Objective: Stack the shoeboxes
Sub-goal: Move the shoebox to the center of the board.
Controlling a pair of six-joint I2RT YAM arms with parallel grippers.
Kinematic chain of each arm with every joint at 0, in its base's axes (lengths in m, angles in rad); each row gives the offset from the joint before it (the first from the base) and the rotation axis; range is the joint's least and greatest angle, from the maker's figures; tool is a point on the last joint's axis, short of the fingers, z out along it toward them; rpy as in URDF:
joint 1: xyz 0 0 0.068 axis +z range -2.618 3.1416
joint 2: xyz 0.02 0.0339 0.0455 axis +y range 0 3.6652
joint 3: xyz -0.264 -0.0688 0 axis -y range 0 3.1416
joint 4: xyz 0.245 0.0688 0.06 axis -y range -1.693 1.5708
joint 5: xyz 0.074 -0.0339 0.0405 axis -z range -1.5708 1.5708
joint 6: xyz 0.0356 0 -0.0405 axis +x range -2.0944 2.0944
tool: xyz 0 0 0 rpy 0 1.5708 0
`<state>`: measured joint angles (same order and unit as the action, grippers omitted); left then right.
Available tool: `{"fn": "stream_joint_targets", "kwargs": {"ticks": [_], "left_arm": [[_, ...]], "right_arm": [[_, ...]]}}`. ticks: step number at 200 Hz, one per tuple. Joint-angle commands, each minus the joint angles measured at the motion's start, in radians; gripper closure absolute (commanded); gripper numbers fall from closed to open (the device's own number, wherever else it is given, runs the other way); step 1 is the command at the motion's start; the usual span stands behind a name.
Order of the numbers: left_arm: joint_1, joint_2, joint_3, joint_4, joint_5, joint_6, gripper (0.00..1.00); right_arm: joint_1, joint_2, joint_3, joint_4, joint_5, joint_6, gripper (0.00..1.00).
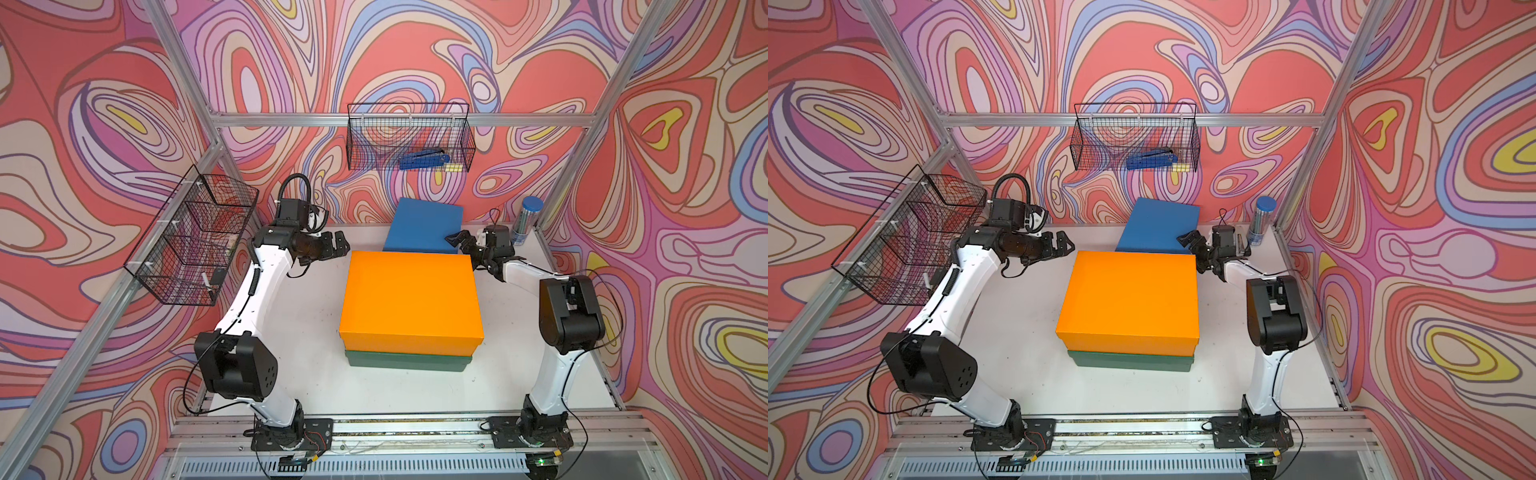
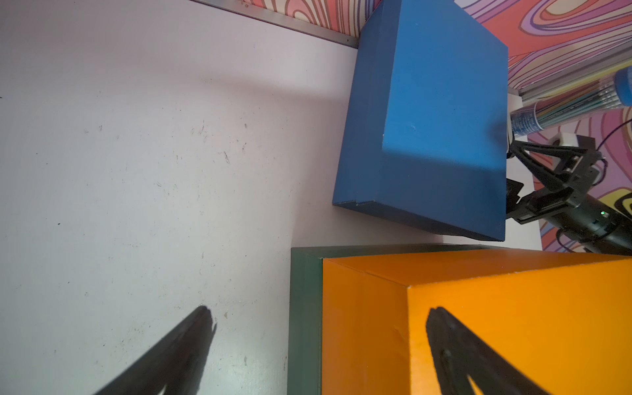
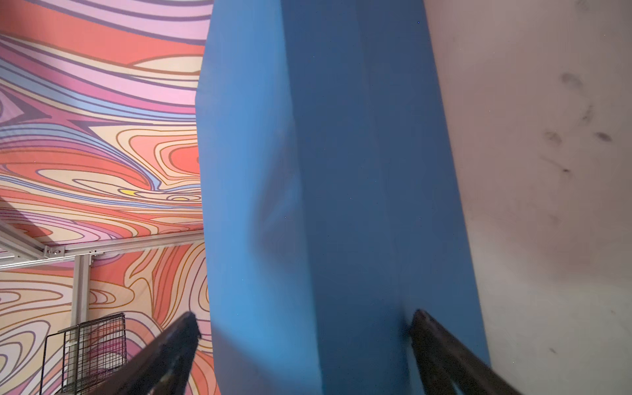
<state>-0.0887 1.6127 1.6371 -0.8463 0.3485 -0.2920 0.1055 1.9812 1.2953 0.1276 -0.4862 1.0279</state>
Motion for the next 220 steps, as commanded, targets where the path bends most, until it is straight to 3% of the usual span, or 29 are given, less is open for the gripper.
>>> {"fn": "stream_joint_targets", "kwargs": {"ticks": [1, 32, 72, 125, 157, 185, 220], "left_arm": [[0.013, -0.011, -0.014, -0.024, 0.010, -0.003, 0.00], [0.017, 0.023, 0.015, -0.025, 0.032, 0.003, 0.00], [0.017, 0.152, 0.137, -0.025, 0.081, 0.010, 0.00], [0.017, 0.356, 0.341, -0.050, 0.127, 0.019, 0.00], [0.012, 0.505, 0.486, -0.044, 0.156, 0.016, 0.00], [-0.011, 0.672, 0.702, -0.087, 0.132, 0.016, 0.00], [-0.028, 0.769, 0.762, 0.013, 0.096, -0.067, 0.00]], "right_arm": [[0.027, 0.041, 0.039, 0.070, 0.002, 0.032, 0.02], [0.034, 0.086, 0.100, 0.074, -0.046, 0.005, 0.02], [0.028, 0.050, 0.178, -0.155, 0.020, -0.191, 0.02], [-0.018, 0.084, 0.328, -0.345, 0.042, -0.335, 0.02], [-0.018, 0.117, 0.338, -0.330, 0.020, -0.300, 0.02], [-0.017, 0.098, 0.304, -0.357, 0.044, -0.283, 0.02], [-0.017, 0.040, 0.271, -0.444, 0.094, -0.325, 0.02]]}}
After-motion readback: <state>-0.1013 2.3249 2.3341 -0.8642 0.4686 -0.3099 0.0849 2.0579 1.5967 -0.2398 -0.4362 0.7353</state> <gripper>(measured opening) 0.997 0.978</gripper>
